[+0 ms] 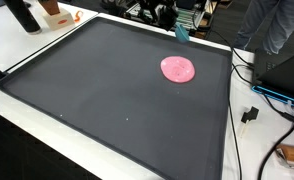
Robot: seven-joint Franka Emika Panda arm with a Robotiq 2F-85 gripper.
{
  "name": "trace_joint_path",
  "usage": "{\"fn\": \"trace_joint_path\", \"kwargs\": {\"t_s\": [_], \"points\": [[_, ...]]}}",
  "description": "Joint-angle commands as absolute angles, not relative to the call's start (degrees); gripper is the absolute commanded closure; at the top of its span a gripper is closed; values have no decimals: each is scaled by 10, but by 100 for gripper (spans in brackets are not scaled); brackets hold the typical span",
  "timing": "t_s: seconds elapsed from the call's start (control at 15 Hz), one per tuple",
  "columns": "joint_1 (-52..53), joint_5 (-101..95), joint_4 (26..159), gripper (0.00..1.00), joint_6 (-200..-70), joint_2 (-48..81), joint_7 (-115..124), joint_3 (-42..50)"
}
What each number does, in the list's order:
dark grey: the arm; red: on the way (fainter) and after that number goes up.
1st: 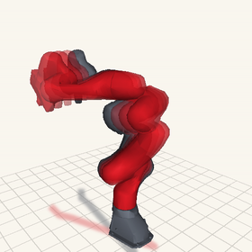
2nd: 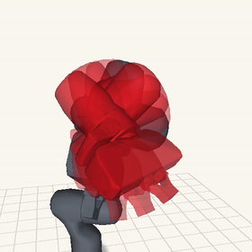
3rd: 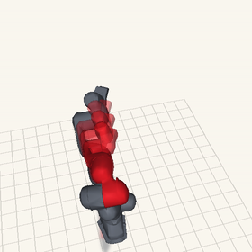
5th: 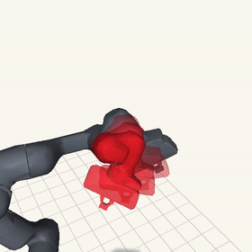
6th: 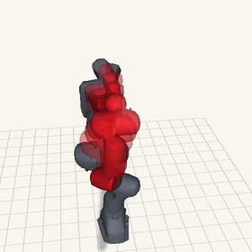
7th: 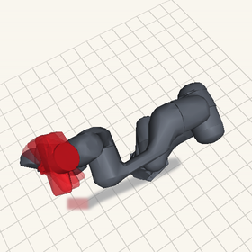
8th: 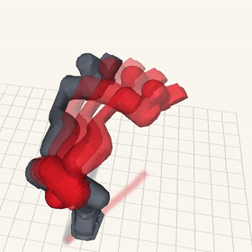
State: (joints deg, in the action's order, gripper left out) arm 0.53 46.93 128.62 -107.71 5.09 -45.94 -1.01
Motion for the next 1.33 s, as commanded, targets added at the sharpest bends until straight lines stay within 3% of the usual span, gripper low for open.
{"fn": "trace_joint_path", "kwargs": {"t_s": [0.0,0.4,1.27], "points": [[1,508,1315,74,-1136,55,-494,-11],[4,527,1337,74,-1226,71,-518,-18],[5,596,1331,74,-1271,126,-541,-28]]}}
